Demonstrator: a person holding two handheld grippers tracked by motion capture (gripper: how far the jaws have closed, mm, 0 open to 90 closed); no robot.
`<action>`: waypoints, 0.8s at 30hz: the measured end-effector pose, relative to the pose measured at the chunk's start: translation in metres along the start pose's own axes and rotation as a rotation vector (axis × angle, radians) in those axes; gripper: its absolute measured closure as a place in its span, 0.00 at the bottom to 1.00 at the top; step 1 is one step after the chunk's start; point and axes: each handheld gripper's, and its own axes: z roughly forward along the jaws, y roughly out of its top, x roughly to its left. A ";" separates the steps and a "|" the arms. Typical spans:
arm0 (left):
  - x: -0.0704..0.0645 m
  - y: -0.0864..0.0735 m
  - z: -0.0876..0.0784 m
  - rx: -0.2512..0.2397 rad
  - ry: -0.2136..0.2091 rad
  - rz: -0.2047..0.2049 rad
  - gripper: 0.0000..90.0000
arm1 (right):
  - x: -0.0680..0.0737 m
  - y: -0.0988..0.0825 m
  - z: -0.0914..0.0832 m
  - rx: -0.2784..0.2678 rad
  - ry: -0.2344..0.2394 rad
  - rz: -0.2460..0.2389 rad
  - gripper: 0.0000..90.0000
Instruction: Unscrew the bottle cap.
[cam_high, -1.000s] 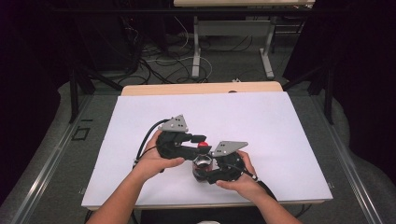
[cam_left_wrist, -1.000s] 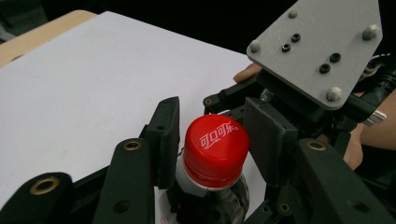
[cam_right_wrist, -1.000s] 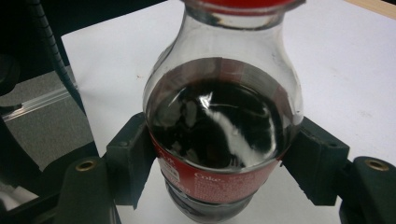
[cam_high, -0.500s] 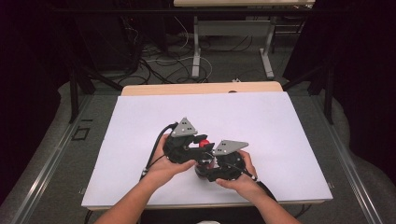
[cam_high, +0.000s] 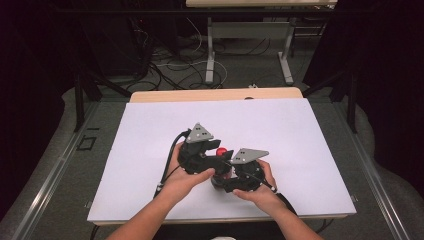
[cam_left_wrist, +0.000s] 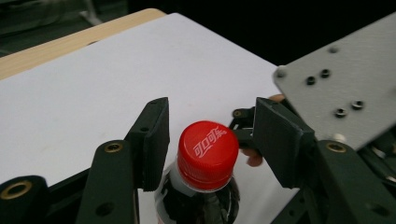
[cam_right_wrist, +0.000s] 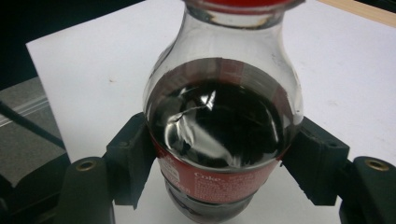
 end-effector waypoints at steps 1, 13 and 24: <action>0.003 0.001 -0.002 0.004 -0.022 0.004 0.51 | 0.001 0.001 -0.001 0.013 0.011 0.003 0.34; 0.025 -0.003 -0.001 0.054 -0.168 0.139 0.56 | 0.004 0.002 0.000 0.011 0.035 -0.016 0.34; 0.020 -0.006 0.006 0.045 -0.184 0.137 0.68 | 0.008 0.001 0.002 0.018 0.051 -0.025 0.34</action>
